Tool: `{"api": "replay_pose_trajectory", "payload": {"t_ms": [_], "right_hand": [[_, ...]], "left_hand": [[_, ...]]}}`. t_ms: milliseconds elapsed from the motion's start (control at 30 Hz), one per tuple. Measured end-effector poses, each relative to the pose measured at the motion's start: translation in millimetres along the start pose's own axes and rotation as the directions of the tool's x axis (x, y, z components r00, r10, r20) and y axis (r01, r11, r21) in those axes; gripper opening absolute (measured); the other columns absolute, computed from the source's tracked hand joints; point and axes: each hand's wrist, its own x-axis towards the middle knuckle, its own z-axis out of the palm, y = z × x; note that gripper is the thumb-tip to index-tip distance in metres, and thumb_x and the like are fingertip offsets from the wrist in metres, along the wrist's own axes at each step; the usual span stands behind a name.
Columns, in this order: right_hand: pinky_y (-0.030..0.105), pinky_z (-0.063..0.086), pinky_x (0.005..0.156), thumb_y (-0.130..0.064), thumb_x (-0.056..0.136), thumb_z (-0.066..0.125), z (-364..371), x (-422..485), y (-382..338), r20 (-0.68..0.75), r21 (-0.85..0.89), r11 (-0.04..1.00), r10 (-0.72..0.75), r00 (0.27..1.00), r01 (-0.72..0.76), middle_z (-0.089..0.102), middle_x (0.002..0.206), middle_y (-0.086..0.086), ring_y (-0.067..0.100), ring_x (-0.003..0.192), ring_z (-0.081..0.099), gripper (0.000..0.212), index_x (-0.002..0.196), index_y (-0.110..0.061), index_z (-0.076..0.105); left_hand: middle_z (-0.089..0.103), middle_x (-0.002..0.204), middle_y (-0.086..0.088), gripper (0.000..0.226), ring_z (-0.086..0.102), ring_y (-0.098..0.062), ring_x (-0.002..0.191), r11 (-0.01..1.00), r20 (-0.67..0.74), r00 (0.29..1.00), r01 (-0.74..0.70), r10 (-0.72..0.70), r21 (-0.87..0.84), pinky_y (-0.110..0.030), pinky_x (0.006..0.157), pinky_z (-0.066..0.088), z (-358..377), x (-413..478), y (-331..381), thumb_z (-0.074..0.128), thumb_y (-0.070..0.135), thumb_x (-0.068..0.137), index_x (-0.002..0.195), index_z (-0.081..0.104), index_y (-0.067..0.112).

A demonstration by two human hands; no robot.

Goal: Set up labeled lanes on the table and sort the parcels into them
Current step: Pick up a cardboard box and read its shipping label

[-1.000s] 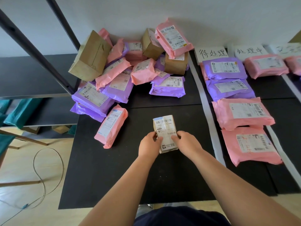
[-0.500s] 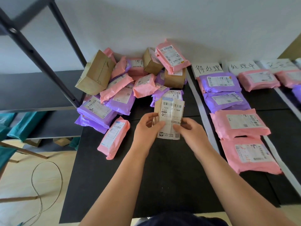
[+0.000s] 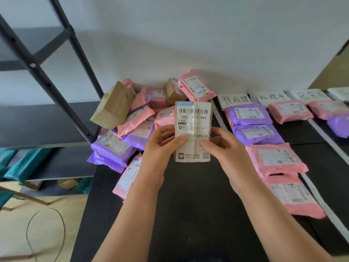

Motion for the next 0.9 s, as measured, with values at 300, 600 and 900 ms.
{"api": "replay_pose_trajectory", "payload": {"t_ms": [300,600,900], "right_hand": [[0.026,0.06,0.073,-0.012,0.087,0.073,3,-7,-10,-0.003,0.087,0.994,-0.066,0.998,0.066,0.072,0.094,-0.011,0.01,0.093,0.071,0.033,0.113,-0.029,0.061],[0.022,0.058,0.071,-0.004,0.086,0.07,-2,-18,-17,0.048,0.019,0.99,-0.139,0.989,0.138,0.071,0.102,-0.015,0.001,0.098,0.068,0.039,0.111,-0.032,0.058],[0.019,0.057,0.067,-0.002,0.085,0.071,-5,-31,-16,0.01,0.008,0.993,-0.119,0.993,0.119,0.071,0.101,-0.012,-0.002,0.094,0.067,0.041,0.111,-0.03,0.055]], "left_hand": [[0.072,0.116,-0.01,0.041,0.068,-0.03,0.109,0.998,0.088,0.995,-0.047,0.049,-0.029,-0.046,0.093,0.056,-7,-1,8,0.076,0.015,0.072,0.112,0.064,0.011],[0.069,0.113,-0.006,0.053,0.063,-0.032,0.115,0.993,0.197,0.973,-0.116,0.121,-0.035,-0.056,0.094,0.053,-12,-3,8,0.078,0.003,0.061,0.108,0.054,0.014],[0.065,0.12,-0.009,0.062,0.063,-0.025,0.115,0.991,0.263,0.956,-0.137,0.132,0.002,-0.047,0.092,0.055,-10,-9,8,0.079,0.001,0.057,0.111,0.05,0.01]]}}
